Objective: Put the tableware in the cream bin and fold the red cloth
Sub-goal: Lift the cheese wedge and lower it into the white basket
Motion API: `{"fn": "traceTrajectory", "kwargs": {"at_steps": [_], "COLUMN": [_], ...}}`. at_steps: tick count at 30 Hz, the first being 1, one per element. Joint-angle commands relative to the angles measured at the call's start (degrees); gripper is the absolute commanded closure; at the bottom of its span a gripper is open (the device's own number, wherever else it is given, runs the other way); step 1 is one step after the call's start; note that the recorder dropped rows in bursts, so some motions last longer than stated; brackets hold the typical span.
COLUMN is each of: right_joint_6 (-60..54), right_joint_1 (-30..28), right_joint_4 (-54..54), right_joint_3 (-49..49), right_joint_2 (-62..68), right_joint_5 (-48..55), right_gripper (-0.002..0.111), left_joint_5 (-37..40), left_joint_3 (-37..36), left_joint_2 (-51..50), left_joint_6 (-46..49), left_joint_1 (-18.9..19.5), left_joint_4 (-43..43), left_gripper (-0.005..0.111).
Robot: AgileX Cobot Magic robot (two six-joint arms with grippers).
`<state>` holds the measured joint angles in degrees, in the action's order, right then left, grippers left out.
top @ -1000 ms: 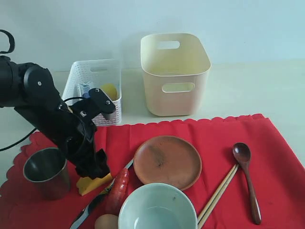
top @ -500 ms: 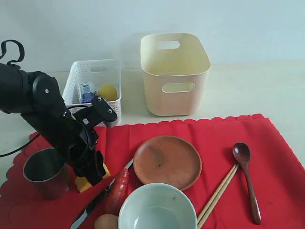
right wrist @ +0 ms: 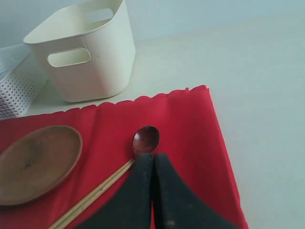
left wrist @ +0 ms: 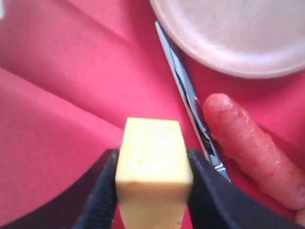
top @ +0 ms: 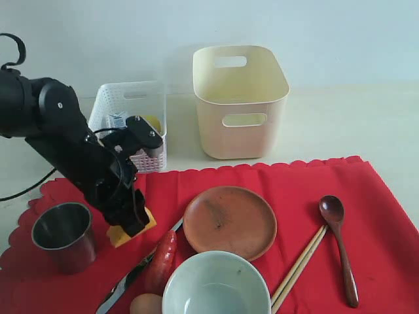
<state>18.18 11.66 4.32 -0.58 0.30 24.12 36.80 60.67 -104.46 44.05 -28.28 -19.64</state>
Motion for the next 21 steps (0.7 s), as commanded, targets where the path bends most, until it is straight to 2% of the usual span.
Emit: {"fn": "traceTrajectory", "kwargs": {"at_steps": [1,7,12,17,21], "right_joint_6": [0.1,0.1,0.1,0.1,0.0], "right_joint_1": [-0.3,-0.3,-0.3,-0.3,-0.3], "right_joint_4": [0.3,0.3,0.3,0.3,0.3], "right_joint_3": [0.2,0.2,0.2,0.2,0.2], "right_joint_2": [-0.3,-0.3,-0.3,-0.3,-0.3], "right_joint_5": [-0.7,-0.7,-0.7,-0.7,-0.7], "right_gripper": [0.108,0.108,0.108,0.108,0.108], "left_joint_5": [0.4,-0.3,-4.8,-10.4,-10.8], "left_joint_3": [2.4,5.7,9.1,12.7,16.9], "left_joint_2": [4.9,10.1,11.1,8.9,4.5], "left_joint_6": [-1.2,-1.2,-2.3,-6.4,-6.6], "left_joint_1": [-0.3,-0.2,0.6,5.2,9.4], "left_joint_4": [0.1,0.6,0.7,-0.1,-3.6], "left_gripper": [0.107,0.107,0.107,0.107,0.107]}}
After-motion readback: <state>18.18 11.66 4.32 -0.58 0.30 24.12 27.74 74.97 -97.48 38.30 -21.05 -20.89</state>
